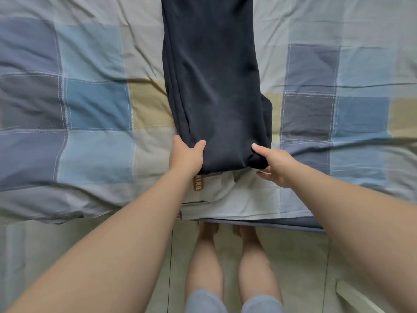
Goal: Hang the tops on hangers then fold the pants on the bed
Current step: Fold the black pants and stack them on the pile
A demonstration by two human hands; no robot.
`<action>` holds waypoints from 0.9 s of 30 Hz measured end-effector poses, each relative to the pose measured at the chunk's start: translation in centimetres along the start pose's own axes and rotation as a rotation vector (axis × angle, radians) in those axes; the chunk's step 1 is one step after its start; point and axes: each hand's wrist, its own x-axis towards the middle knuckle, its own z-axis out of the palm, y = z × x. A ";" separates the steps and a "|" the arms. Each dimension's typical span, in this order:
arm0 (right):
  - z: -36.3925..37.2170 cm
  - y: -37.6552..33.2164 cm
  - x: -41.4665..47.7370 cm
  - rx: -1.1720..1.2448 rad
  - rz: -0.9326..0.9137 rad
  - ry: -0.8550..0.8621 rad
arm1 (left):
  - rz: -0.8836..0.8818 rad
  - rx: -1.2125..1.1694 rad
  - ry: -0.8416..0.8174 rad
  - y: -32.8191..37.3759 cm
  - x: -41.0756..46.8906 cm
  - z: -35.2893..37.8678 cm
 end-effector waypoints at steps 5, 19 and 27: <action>-1.0 -0.3 -3.6 0.000 -0.019 -0.007 | -0.079 -0.033 -0.069 -0.3 -0.8 -2.4; -1.9 10.4 -20.3 0.030 0.202 0.043 | -0.332 0.026 -0.162 -8.1 -16.7 -8.6; -2.4 9.5 -20.8 0.081 0.197 0.073 | -0.538 -0.256 -0.136 -7.4 -16.6 -9.2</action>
